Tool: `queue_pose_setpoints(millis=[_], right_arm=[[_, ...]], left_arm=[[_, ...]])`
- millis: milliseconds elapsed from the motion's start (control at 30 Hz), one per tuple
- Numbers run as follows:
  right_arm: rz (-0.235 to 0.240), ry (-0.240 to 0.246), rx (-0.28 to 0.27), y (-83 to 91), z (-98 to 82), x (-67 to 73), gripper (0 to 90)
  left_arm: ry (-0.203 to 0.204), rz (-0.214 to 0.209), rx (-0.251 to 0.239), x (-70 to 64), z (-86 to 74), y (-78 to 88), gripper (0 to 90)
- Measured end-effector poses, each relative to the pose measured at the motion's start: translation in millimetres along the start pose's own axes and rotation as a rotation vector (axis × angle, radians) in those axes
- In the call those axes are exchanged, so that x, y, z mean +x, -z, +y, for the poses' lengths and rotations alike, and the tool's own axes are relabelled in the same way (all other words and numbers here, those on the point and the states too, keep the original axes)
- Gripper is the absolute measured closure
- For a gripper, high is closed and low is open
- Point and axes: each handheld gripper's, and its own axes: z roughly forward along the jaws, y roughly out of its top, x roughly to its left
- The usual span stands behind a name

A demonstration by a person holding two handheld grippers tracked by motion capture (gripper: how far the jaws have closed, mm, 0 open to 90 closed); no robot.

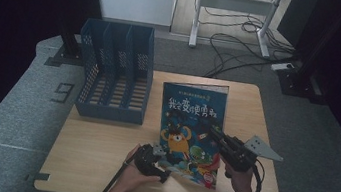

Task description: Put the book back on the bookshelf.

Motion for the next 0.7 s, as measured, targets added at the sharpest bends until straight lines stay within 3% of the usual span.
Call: queue_pose_setpoints(millis=[267,500,700], right_arm=[[0.022,0.025,-0.007,-4.4,3.0,1.1,82.0],[0.028,0.022,-0.01,-4.3,1.1,-2.4,82.6],[0.026,0.034,-0.007,-1.6,0.6,-0.2,82.4]], left_arm=[[0.024,0.02,0.022,8.4,11.7,-6.1,3.5],[0.033,0.052,0.007,10.9,13.2,-8.9,4.4],[0.054,0.021,-0.02,7.3,8.2,-2.6,13.4]])
